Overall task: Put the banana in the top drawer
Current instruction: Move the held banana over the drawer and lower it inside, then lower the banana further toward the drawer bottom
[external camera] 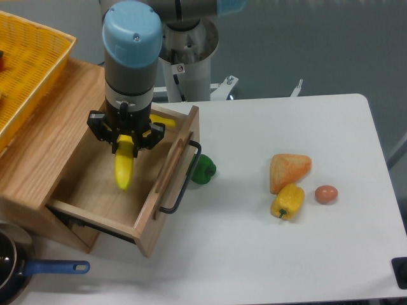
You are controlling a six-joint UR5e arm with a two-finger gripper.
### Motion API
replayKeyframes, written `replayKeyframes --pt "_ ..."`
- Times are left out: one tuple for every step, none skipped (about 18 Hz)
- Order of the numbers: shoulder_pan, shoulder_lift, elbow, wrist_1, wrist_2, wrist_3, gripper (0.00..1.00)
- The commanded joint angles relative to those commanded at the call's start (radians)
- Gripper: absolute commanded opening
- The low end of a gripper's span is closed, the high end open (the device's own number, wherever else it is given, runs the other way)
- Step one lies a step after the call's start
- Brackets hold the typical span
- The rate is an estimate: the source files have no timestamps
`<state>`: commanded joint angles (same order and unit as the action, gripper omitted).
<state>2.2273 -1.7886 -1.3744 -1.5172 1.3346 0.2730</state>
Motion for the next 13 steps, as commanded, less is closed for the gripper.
replayKeyframes --pt "-0.002 -0.005 0.000 0.002 0.000 -0.002 0.40" --pt "-0.003 -0.006 -0.002 0.002 0.000 -0.002 0.40" --pt "-0.008 -0.009 -0.002 0.002 0.000 -0.002 0.40" --pt "-0.011 -0.015 -0.002 0.002 0.002 0.000 0.41" --pt "-0.012 -0.015 -0.002 0.002 0.002 -0.002 0.41" --pt "-0.014 -0.017 -0.003 0.002 0.002 0.000 0.41" --pt "-0.014 -0.017 -0.003 0.002 0.002 0.000 0.41" --pt "-0.014 -0.017 -0.003 0.002 0.002 0.000 0.41" --pt "-0.014 -0.018 -0.005 0.002 0.002 -0.002 0.41" --pt "-0.015 -0.023 -0.005 0.003 0.002 0.000 0.41" --pt "-0.015 -0.023 -0.006 0.003 0.002 0.000 0.41" --pt "-0.018 -0.028 -0.005 0.003 0.002 0.000 0.41" --pt "-0.021 -0.028 -0.006 0.003 0.002 0.000 0.42"
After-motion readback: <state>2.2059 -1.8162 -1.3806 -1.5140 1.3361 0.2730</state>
